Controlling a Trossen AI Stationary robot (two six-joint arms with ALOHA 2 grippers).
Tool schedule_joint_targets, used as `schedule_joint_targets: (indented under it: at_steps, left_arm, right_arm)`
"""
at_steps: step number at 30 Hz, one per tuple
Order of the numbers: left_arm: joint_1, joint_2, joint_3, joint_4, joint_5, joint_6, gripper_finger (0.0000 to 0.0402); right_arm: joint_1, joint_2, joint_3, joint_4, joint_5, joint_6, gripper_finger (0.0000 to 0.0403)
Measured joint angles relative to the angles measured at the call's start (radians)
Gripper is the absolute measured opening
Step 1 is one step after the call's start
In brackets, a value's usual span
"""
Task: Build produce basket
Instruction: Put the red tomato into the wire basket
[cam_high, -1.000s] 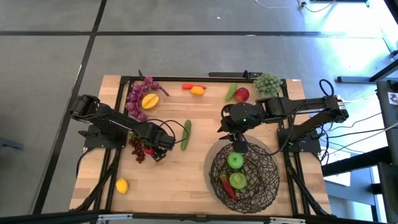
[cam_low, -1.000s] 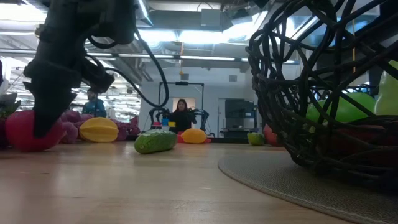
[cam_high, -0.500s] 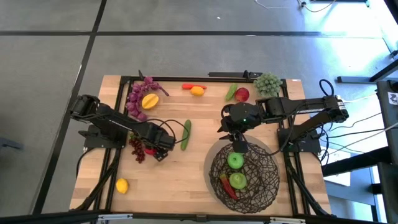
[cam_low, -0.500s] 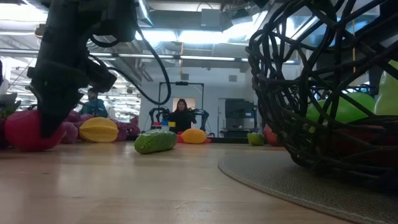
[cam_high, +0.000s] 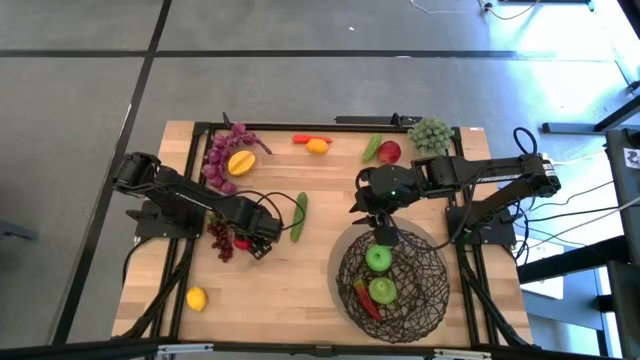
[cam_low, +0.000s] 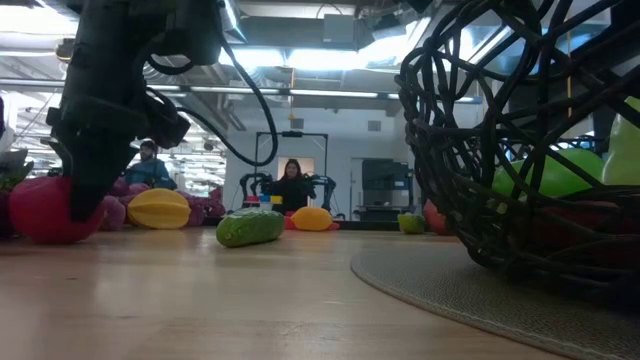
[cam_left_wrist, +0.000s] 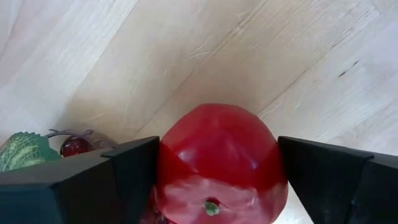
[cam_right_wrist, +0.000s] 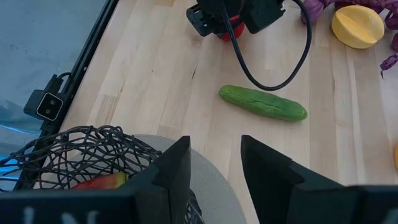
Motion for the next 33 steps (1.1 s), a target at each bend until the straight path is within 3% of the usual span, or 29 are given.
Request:
schedule_joint_targets:
  at_steps: [11,19,25,33]
  left_arm:
    - [0.000,0.000,0.012,-0.002,0.024,-0.008,0.0253]
    - [0.000,0.000,0.134,-0.013,0.023,0.019,0.0252]
    - [0.000,0.000,0.285,-0.016,0.008,0.057,0.0252]
    - [0.000,0.000,0.545,-0.011,-0.100,0.161,0.0251]
  right_arm:
    - [0.000,0.000,0.000,0.004,0.000,-0.010,0.0136]
    - [0.000,-0.046,0.000,-0.002,0.006,0.000,0.0136]
    - [0.048,-0.153,0.000,-0.078,0.166,0.033,0.0136]
    - [0.149,-0.234,0.001,-0.243,0.307,0.177,0.0136]
